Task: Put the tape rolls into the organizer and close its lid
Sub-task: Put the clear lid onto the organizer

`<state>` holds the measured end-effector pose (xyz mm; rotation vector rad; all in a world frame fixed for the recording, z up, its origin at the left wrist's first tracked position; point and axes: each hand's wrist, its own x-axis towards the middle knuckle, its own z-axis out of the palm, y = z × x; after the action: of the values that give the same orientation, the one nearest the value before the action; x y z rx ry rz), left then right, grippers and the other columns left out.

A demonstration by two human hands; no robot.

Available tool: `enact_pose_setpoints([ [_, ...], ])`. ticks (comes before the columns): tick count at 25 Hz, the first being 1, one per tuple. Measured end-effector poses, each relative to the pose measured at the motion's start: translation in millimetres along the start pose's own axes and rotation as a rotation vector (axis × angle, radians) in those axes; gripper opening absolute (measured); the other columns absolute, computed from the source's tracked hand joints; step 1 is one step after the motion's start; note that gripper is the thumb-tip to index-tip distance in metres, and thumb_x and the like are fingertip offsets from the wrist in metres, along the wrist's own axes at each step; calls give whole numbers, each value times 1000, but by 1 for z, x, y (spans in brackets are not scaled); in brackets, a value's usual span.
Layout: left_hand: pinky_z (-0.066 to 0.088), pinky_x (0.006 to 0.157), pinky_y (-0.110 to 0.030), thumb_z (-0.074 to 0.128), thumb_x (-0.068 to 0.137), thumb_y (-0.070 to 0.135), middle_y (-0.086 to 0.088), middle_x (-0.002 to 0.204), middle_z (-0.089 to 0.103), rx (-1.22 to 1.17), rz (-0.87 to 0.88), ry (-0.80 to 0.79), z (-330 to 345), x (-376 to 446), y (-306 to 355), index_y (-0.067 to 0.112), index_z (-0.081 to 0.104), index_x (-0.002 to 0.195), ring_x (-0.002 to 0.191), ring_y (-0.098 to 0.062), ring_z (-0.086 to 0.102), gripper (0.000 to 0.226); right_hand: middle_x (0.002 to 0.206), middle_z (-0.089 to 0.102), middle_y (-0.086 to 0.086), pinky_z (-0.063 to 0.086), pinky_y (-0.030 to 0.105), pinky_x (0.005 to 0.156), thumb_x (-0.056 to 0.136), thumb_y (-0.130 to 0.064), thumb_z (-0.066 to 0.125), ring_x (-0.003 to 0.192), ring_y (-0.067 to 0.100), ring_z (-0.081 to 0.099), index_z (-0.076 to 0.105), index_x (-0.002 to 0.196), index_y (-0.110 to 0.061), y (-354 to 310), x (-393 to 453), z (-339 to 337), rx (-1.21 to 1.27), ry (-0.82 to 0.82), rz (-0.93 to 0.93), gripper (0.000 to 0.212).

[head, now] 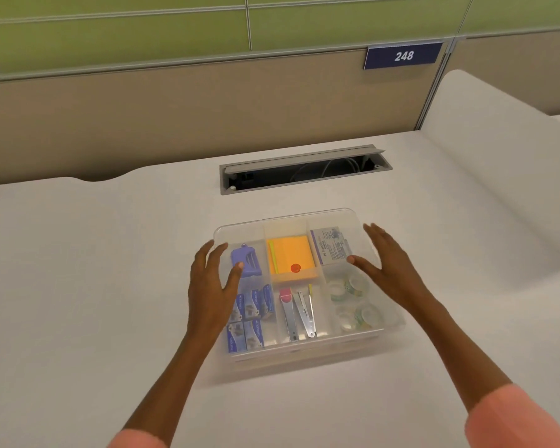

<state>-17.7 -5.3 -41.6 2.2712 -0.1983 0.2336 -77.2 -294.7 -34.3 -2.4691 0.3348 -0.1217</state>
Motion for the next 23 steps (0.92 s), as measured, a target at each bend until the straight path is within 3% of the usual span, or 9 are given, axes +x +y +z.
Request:
enact_pose_setpoints([
  [3,22,112,-44,49,89,33,-7,154,16,100,-4,-172,19,29,-13,16,27,138,142,-24,13,57,158,8,2,17,44,116,86,-45,52,145,21,6,13,144,-22,-6,21,17,-60,-69,-59,74],
  [6,19,112,-49,43,90,37,-3,156,6,141,-8,-259,27,51,-23,22,14,142,143,-22,4,62,158,5,4,15,43,117,87,-45,50,146,22,4,14,144,-21,-11,40,26,-166,-95,-133,72],
  [11,13,114,-45,39,89,42,-2,156,4,231,18,-311,36,71,-27,25,11,142,143,-21,0,61,158,2,7,2,43,119,86,-54,39,146,24,-1,11,144,-19,-12,75,29,-377,-119,-182,74],
  [16,17,113,-42,36,88,47,1,156,4,239,21,-311,41,73,-30,25,11,142,143,-16,0,63,158,3,5,10,42,118,73,-66,28,146,22,1,9,145,-19,-8,84,31,-267,-133,-113,88],
  [23,21,112,-45,36,85,52,1,155,10,232,-2,-294,42,75,-28,25,18,141,143,-15,3,65,157,16,4,15,46,117,71,-66,36,145,22,10,18,143,-18,-7,86,32,-172,-108,-113,88],
])
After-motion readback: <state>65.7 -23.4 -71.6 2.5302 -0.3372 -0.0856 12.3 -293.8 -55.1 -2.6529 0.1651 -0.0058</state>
